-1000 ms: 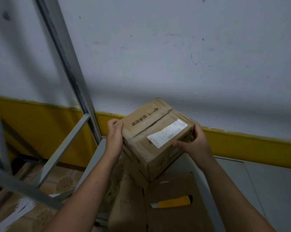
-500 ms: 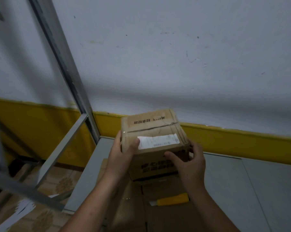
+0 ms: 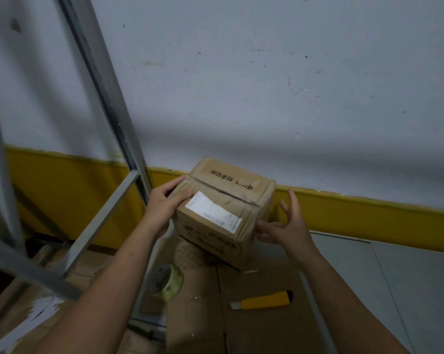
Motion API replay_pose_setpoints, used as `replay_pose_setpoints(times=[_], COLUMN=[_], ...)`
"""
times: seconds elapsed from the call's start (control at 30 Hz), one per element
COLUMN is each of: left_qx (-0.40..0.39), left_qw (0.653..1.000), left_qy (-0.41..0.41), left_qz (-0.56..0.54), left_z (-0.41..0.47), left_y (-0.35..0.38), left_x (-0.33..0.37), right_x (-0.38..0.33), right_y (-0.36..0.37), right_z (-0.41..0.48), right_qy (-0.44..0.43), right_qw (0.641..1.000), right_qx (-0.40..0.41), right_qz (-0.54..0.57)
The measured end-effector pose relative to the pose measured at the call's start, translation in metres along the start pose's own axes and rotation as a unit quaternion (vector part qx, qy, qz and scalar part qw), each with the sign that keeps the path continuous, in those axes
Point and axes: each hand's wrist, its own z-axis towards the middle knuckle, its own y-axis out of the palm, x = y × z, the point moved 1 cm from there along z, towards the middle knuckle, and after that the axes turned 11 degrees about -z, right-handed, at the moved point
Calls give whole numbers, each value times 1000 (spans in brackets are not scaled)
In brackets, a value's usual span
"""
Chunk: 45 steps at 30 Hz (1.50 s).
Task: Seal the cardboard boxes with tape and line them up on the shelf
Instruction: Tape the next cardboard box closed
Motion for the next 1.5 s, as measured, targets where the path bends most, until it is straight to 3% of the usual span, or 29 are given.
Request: replay_pose_setpoints(times=[0.07, 0.17, 0.3, 0.47, 0.57, 0.63, 0.73, 0.9, 1.17, 1.5], left_qx=[-8, 50, 147, 71, -41, -81, -44, -47, -35, 4], left_qw=[1000, 998, 988, 993, 996, 996, 994, 998, 999, 997], left_qy=[-1, 26, 14, -31, 7, 41, 24, -12, -12, -1], left_qz=[11, 13, -50, -89, -80, -3, 97, 34, -1, 80], left_z=[10, 19, 13, -15, -46, -60, -56, -39, -27, -28], left_y=[1, 12, 45, 60, 64, 60, 45, 36, 50, 11], left_x=[2, 2, 0, -15, -23, -33, -49, -64, -59, -78], right_x=[-2, -5, -7, 2, 8, 15, 27, 43, 48, 53], right_y=[-5, 0, 19, 35, 40, 43, 45, 39, 35, 29], right_z=[9, 14, 1, -17, -23, -26, -28, -23, -11, -21], right_qy=[-4, -15, -62, -70, -70, -75, -68, -61, -62, -41], right_qw=[995, 984, 990, 990, 985, 983, 986, 989, 989, 988], right_qx=[-17, -12, 43, 105, 147, 153, 133, 94, 95, 99], right_qz=[-98, -175, -121, -60, -58, -62, -72, -100, -98, -108])
